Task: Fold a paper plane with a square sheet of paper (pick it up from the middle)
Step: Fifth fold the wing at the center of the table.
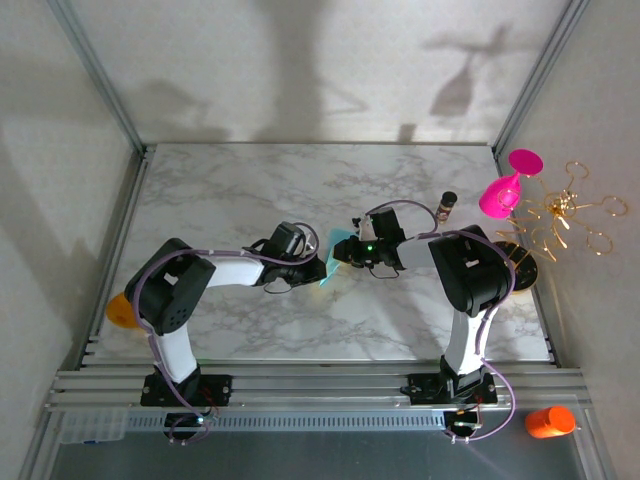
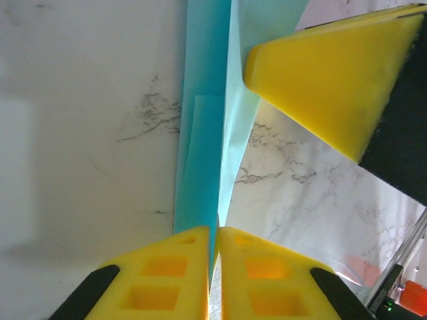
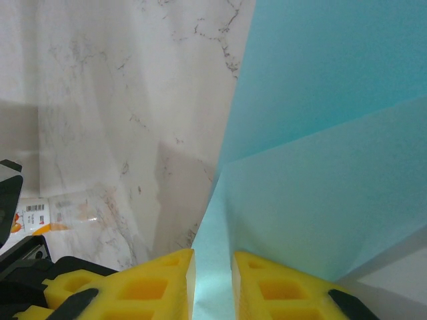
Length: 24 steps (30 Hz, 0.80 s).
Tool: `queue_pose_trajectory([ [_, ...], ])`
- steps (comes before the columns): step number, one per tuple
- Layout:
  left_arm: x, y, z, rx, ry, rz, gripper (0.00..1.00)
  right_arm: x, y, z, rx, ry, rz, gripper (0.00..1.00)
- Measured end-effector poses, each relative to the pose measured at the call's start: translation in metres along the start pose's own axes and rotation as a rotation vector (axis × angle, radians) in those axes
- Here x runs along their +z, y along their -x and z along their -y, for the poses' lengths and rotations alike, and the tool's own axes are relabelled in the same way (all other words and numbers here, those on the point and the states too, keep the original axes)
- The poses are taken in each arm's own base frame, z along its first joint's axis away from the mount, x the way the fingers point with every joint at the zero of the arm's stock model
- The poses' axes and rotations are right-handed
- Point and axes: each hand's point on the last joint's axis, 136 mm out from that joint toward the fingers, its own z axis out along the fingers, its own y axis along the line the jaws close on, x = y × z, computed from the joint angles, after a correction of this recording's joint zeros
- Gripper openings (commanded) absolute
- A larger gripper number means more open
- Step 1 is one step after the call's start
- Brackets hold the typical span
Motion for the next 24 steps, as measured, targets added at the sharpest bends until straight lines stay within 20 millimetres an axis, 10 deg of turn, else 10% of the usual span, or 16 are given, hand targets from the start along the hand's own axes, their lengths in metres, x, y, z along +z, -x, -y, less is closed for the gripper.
queue_pose_trajectory([
  [24, 0.0023, -0.0041, -0.0050, 0.001, 0.030, -0.016, 0.19, 0.0005, -0.0002, 0.0005, 0.003, -0.002, -0.003, 0.23],
])
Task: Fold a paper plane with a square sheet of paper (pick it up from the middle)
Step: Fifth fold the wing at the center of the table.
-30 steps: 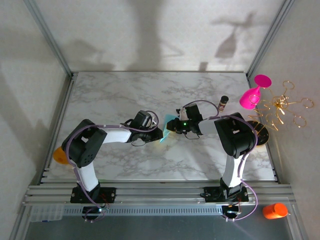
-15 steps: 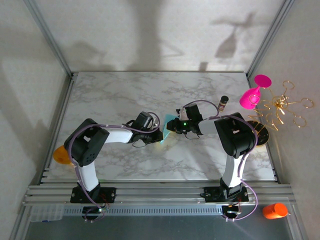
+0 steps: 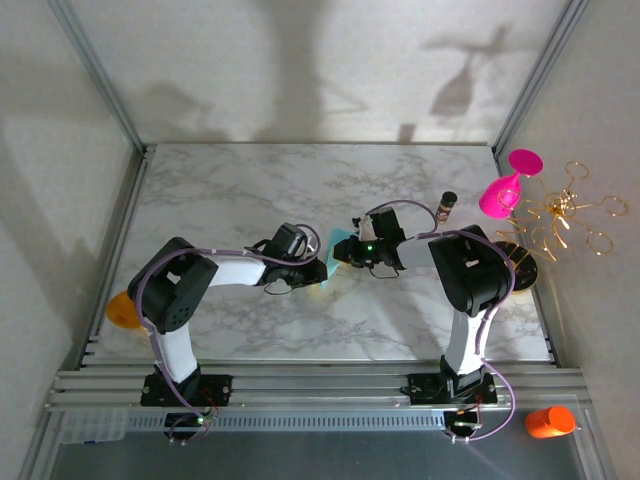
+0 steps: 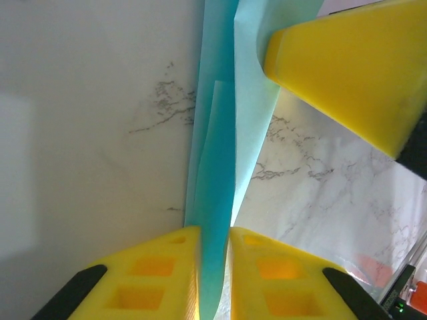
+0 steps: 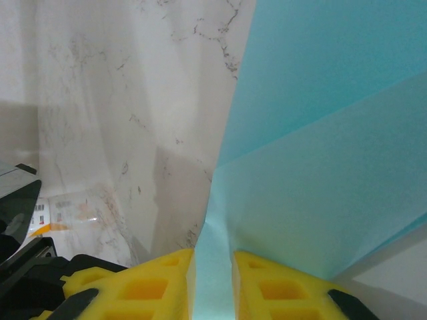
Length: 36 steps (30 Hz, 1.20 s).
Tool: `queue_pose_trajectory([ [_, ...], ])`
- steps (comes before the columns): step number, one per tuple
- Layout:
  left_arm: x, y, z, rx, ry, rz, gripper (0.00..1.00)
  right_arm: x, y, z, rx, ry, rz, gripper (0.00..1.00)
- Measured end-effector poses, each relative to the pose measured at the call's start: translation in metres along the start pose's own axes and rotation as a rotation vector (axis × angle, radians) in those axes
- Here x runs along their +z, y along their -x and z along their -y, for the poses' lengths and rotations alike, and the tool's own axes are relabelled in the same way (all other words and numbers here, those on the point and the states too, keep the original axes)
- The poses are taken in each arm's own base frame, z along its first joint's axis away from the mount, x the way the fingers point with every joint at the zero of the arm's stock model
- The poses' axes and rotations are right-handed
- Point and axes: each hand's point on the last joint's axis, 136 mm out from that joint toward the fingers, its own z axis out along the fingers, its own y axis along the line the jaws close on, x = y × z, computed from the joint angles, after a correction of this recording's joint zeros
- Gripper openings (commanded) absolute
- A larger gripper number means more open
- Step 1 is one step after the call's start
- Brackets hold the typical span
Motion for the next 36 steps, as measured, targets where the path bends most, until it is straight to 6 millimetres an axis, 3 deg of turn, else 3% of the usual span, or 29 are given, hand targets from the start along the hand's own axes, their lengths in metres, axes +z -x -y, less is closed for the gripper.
queue_pose_trajectory([
  [23, -0.004, -0.006, -0.004, 0.034, 0.020, -0.017, 0.13, 0.002, 0.000, 0.000, 0.021, -0.010, -0.025, 0.23],
  [36, -0.002, -0.008, -0.008, 0.034, 0.027, -0.023, 0.17, 0.002, 0.000, 0.000, 0.021, -0.010, -0.026, 0.23],
])
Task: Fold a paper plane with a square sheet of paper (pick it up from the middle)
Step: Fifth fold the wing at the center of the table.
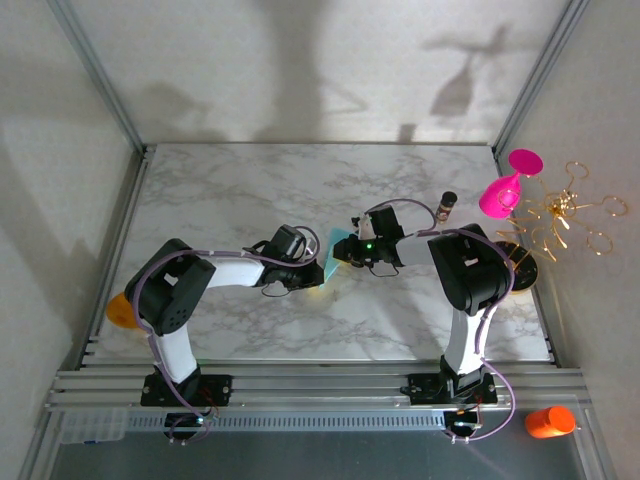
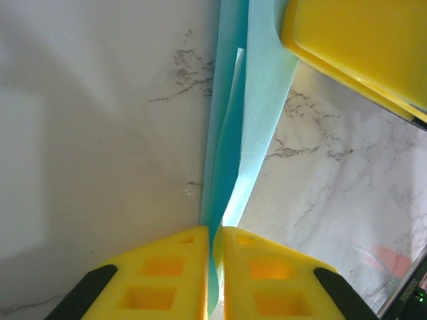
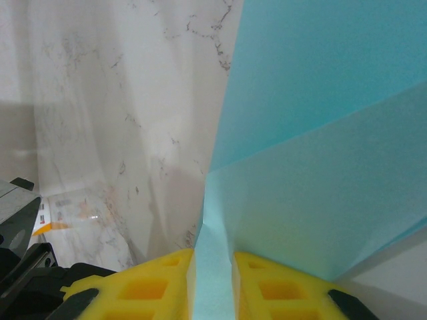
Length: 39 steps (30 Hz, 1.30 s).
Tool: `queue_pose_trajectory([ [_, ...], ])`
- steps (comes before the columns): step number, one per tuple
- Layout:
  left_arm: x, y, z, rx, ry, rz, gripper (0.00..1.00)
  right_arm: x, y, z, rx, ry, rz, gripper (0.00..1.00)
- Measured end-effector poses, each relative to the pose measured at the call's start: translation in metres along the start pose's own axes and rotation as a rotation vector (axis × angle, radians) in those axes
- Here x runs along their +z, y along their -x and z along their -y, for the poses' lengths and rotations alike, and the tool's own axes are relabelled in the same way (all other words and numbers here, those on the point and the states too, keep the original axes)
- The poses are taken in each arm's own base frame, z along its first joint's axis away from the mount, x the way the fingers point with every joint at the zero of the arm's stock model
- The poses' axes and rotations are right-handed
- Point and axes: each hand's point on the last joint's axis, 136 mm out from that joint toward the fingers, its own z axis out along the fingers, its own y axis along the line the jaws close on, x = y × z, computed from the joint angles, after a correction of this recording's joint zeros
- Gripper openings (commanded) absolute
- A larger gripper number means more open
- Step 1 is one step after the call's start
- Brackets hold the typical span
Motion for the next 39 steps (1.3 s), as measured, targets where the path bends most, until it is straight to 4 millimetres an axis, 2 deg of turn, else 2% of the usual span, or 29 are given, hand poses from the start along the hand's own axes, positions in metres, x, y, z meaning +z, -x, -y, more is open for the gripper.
queue_pose_trajectory([
  [5, -0.010, 0.004, 0.001, 0.012, 0.019, 0.022, 0.26, 0.000, 0.000, 0.000, 0.002, -0.002, -0.002, 0.23],
  [9, -0.025, 0.013, 0.012, 0.028, 0.010, 0.075, 0.25, 0.000, 0.000, 0.000, 0.004, -0.004, -0.004, 0.23],
  [12, -0.028, 0.021, 0.021, 0.031, -0.019, 0.110, 0.24, 0.000, 0.000, 0.000, 0.005, -0.004, -0.005, 0.23],
  [19, -0.015, 0.031, 0.030, 0.024, -0.056, 0.130, 0.18, 0.000, 0.000, 0.000, 0.005, -0.004, -0.005, 0.23],
  [25, -0.002, 0.032, 0.025, 0.017, -0.050, 0.117, 0.16, 0.000, 0.000, 0.000, 0.005, -0.004, -0.005, 0.23],
  [39, 0.006, 0.030, 0.019, 0.008, -0.044, 0.105, 0.15, 0.000, 0.000, 0.000, 0.011, -0.012, -0.011, 0.24],
])
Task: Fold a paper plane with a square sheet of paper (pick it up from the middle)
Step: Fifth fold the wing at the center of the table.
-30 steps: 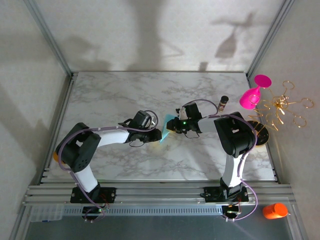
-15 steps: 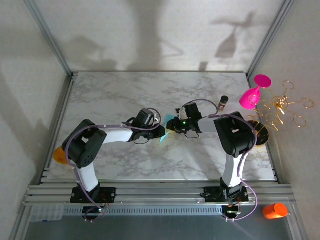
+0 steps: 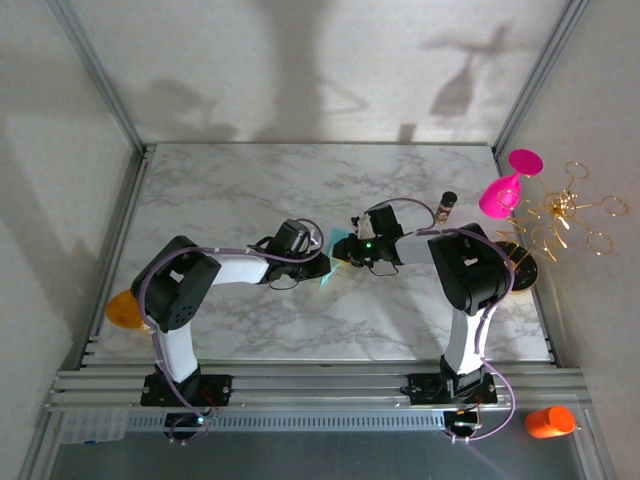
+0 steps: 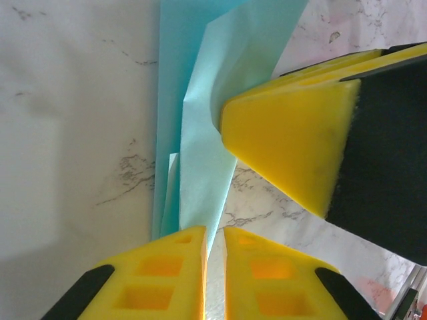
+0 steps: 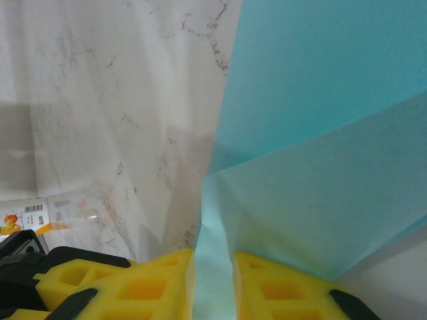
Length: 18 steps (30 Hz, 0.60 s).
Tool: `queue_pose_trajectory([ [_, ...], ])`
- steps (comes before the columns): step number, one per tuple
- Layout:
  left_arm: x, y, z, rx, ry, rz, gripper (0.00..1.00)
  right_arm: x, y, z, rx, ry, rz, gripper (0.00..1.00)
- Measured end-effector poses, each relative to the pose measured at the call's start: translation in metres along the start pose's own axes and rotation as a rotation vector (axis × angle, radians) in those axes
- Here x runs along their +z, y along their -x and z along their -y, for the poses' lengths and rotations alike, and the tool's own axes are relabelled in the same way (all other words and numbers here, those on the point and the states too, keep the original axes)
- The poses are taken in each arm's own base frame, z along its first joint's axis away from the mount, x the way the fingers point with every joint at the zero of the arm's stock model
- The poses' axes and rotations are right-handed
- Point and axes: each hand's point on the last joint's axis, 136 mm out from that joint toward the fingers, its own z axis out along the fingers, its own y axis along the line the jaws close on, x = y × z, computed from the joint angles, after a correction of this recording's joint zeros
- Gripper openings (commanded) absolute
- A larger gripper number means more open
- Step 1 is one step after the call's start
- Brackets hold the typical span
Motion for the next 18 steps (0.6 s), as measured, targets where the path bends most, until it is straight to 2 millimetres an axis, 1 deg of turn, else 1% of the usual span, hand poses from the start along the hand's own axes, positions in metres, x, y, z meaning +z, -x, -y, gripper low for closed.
queue_pose_trajectory([
  [7, -0.001, -0.001, 0.004, 0.000, -0.014, -0.008, 0.16, 0.000, 0.000, 0.000, 0.001, -0.005, -0.001, 0.24],
  [13, 0.001, -0.009, 0.011, 0.017, -0.025, -0.025, 0.16, 0.000, 0.000, 0.000, 0.003, -0.008, -0.001, 0.24],
  [18, 0.002, -0.011, 0.013, 0.020, -0.027, -0.028, 0.18, 0.000, 0.000, 0.000, 0.003, -0.009, -0.002, 0.24],
])
